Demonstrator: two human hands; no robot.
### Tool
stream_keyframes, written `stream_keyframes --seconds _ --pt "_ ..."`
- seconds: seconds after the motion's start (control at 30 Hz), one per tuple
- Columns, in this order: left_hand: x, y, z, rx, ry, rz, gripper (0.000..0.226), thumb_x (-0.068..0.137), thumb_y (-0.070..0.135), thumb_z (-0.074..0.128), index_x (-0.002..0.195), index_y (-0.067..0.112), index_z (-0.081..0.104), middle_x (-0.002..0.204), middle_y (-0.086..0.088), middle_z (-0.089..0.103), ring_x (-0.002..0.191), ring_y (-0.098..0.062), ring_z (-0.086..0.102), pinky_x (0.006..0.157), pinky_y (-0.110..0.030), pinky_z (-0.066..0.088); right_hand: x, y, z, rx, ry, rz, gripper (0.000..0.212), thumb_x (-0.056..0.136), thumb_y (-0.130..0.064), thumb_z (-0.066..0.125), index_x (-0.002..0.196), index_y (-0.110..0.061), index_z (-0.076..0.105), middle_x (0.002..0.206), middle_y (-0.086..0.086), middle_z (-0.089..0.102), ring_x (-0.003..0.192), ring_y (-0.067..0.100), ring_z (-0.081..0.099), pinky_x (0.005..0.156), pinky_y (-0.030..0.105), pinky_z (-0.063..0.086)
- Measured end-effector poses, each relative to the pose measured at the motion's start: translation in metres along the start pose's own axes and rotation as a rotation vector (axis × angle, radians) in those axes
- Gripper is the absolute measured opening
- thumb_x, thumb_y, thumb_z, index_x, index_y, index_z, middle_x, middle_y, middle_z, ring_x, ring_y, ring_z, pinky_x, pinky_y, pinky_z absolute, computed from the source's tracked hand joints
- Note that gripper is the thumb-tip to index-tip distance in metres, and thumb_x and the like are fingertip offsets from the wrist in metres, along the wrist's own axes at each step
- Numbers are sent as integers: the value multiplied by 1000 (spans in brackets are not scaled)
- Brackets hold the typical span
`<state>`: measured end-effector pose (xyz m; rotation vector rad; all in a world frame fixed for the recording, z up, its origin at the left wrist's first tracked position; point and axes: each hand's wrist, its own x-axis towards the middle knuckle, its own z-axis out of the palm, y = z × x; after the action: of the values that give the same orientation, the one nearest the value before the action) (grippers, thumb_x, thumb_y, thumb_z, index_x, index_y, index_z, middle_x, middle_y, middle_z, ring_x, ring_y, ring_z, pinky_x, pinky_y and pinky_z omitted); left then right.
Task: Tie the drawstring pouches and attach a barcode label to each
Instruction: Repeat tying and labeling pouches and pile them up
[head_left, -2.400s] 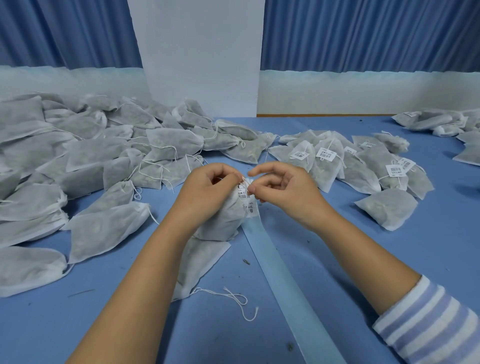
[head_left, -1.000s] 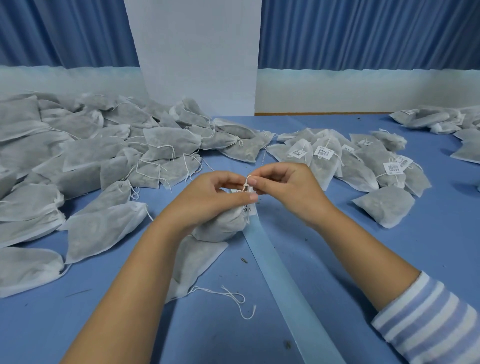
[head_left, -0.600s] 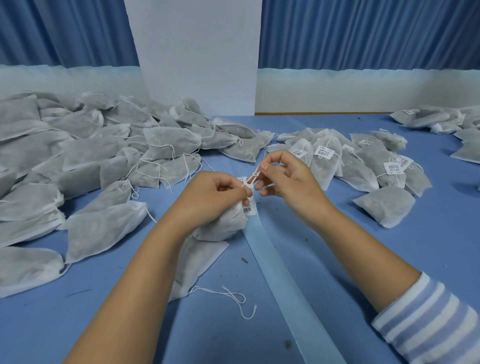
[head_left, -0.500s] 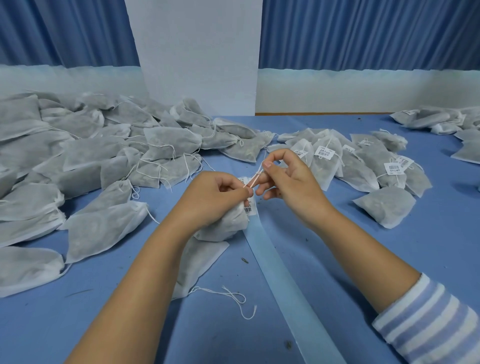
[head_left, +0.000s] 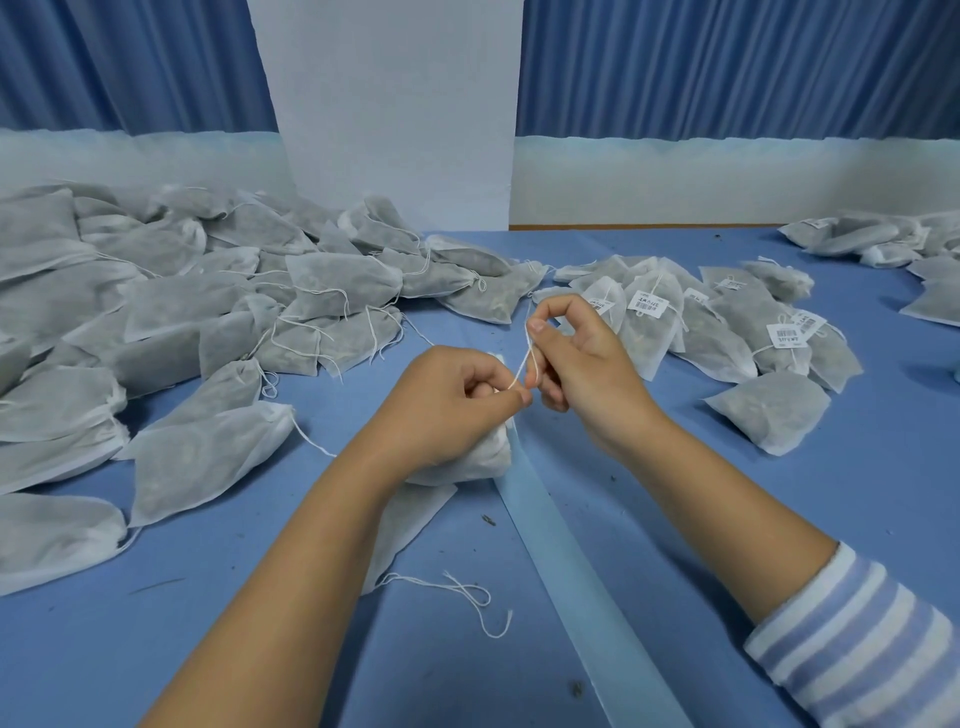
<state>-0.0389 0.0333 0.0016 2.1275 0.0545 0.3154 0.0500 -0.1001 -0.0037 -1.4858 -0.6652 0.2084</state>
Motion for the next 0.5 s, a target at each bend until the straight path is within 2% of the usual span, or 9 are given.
stream_keyframes --seconds 0.17,0.23,0.3,0.33,0.37,0.43,0.5 --pt "1 1 0 26 -24 31 35 87 20 74 56 32 63 45 13 35 46 -3 34 49 -13 28 1 0 1 5 -9 9 16 102 -19 48 87 -25 50 48 -4 48 39 10 33 40 18 28" --pt "0 0 2 28 -16 42 29 88 22 74 60 30 67 49 10 43 50 -3 37 53 -16 32 1 0 -1 7 -12 -1 15 101 -19 50 88 -25 51 48 -4 47 39 11 34 40 19 30" --pt "-1 0 2 -22 -29 40 17 88 25 74 71 26 73 61 -7 58 58 -7 46 61 -21 38 2 -2 -2 7 -18 -30 11 101 -19 50 91 -23 50 50 -3 51 40 12 40 41 21 36" --pt "-2 0 1 -70 -54 31 9 86 27 76 77 26 74 68 -10 62 62 -8 49 64 -21 40 2 -3 -3 20 -16 -42 10 101 -18 50 92 -21 50 52 -3 54 42 12 44 43 22 40" --pt "-2 0 -2 -104 -89 19 6 82 32 79 83 27 75 72 -8 64 66 -8 51 67 -20 41 2 -4 -3 44 -8 -50 10 102 -17 49 92 -20 49 53 -2 56 43 13 48 45 22 43" --pt "-3 -3 -8 -109 -168 -8 28 71 39 86 94 29 74 83 4 68 75 -5 59 73 -16 45 3 -4 -5 95 18 -55 9 102 -14 48 93 -18 49 56 0 60 45 13 52 48 24 48" --pt "-4 -6 -12 -115 -203 -39 36 68 34 89 98 30 71 92 14 71 84 0 65 78 -13 48 3 -5 -6 117 43 -56 9 102 -14 47 94 -17 48 58 0 61 47 13 52 49 24 48"
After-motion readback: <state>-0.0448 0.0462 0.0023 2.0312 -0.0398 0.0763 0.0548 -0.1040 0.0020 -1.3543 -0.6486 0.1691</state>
